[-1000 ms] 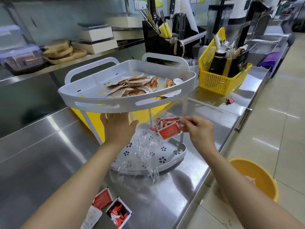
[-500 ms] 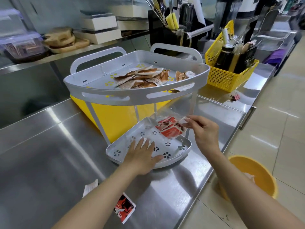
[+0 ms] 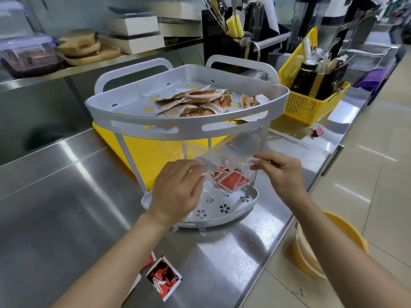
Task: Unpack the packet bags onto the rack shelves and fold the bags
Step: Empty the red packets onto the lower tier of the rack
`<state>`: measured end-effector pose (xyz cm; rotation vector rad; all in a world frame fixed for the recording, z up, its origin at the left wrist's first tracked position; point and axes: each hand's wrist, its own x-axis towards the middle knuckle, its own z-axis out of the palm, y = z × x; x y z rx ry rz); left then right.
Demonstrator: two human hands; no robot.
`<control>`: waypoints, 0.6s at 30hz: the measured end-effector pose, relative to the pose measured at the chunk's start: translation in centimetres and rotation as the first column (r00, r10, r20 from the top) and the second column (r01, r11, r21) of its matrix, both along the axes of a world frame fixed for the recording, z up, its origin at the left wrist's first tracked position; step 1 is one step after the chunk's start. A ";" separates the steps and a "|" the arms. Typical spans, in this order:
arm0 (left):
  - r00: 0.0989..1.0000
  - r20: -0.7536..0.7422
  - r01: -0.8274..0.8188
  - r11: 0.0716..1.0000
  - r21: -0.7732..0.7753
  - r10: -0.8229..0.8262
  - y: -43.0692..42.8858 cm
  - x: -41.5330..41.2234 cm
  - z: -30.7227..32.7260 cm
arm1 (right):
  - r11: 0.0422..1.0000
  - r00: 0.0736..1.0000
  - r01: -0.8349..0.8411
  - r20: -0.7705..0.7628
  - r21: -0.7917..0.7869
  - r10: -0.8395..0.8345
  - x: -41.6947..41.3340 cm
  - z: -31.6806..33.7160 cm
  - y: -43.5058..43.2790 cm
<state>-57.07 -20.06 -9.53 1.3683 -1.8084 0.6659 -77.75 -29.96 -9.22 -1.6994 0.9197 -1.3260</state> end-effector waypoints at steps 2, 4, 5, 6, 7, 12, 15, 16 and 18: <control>0.987 0.134 0.101 0.993 -0.061 -0.092 -0.2 -0.8 1.1 | 0.997 0.997 -0.073 -0.035 -0.029 0.072 0.2 0.3 0.0; 0.972 0.205 0.112 0.994 0.013 -0.112 -0.6 -1.7 2.1 | 0.985 0.986 -0.158 -0.065 -0.067 0.154 0.3 0.7 0.2; 0.967 0.240 0.068 0.994 0.091 -0.088 -0.7 -1.9 2.5 | 0.978 0.979 -0.194 -0.076 -0.081 0.188 0.4 0.8 0.3; 0.962 0.269 0.002 0.981 0.192 -0.054 -0.9 -2.0 2.6 | 0.970 0.972 -0.224 -0.087 -0.090 0.216 0.5 1.0 0.3; 0.960 0.278 -0.078 0.950 0.303 -0.010 -0.9 -2.0 2.8 | 0.964 0.966 -0.249 -0.090 -0.093 0.241 0.6 1.1 0.3; 0.951 0.243 -0.293 0.804 0.517 0.190 -0.9 0.1 2.7 | 0.966 0.967 -0.253 -0.001 -0.062 0.253 0.1 1.2 0.0; 0.962 -0.098 -0.145 0.783 0.605 0.254 -0.5 1.5 2.5 | 0.988 0.989 -0.151 0.001 0.018 0.151 0.0 0.4 -0.2; 0.946 -0.158 -0.127 0.774 0.620 0.281 -0.4 1.7 2.4 | 0.991 0.990 -0.130 -0.047 0.034 0.132 0.1 0.0 -0.3; 0.928 -0.200 -0.116 0.754 0.647 0.314 -0.2 1.6 2.3 | 0.985 0.968 -0.142 -0.194 0.102 0.160 0.5 -0.9 0.0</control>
